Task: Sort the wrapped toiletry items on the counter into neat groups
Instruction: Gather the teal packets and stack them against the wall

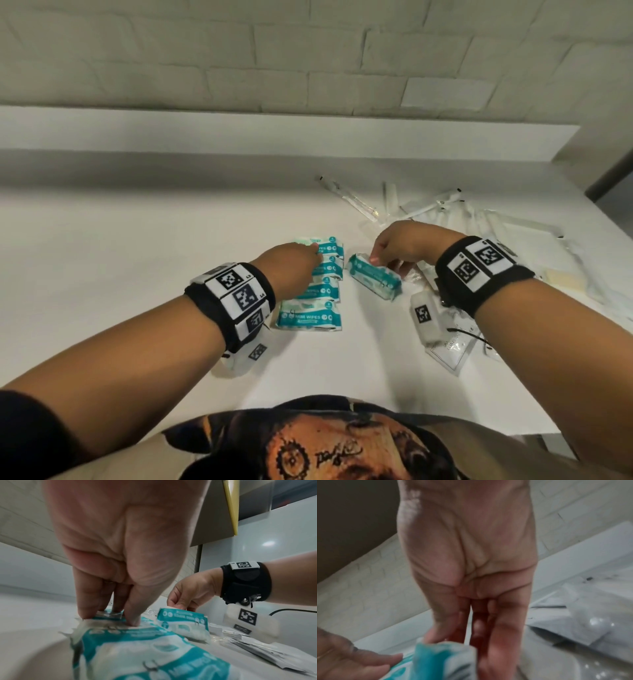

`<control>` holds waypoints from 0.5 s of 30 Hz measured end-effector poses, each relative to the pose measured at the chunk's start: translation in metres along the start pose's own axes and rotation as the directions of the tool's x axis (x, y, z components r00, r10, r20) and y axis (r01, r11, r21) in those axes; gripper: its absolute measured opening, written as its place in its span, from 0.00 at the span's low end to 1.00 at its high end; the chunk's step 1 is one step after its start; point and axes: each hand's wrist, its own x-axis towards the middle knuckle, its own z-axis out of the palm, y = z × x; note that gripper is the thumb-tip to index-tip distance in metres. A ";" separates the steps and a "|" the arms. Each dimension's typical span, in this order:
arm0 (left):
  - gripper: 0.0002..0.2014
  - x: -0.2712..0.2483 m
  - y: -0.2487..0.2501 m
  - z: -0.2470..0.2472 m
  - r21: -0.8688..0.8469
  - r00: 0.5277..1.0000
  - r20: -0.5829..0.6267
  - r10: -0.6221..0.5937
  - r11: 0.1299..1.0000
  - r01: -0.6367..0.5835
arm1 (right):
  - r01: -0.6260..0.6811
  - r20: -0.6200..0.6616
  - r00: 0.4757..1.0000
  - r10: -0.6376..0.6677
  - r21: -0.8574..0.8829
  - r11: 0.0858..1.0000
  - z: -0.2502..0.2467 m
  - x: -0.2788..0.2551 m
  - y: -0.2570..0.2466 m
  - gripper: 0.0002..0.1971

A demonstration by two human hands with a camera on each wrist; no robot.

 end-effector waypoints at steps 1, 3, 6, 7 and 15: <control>0.24 0.001 0.000 0.000 0.003 1.000 0.001 -0.005 1.000 0.005 | -0.012 -0.031 0.999 0.012 -0.011 1.000 -0.001 0.004 0.001 0.06; 0.23 0.001 0.000 0.001 0.004 1.000 0.005 -0.011 1.000 0.011 | -0.035 -0.065 0.997 0.033 -0.022 0.999 -0.001 0.008 0.001 0.08; 0.24 0.001 0.000 0.001 0.004 1.000 -0.003 -0.018 1.000 0.018 | -0.026 -0.119 0.993 0.020 -0.043 0.999 0.002 0.006 0.000 0.09; 0.25 0.002 -0.001 0.001 0.003 1.000 -0.006 -0.020 1.000 0.020 | -0.013 -0.114 0.994 0.004 -0.081 0.997 0.004 0.003 0.000 0.10; 0.25 0.004 -0.002 0.002 0.036 1.000 -0.013 -0.001 0.999 0.002 | 0.082 0.014 0.996 -0.087 -0.523 0.848 0.005 0.006 -0.010 0.27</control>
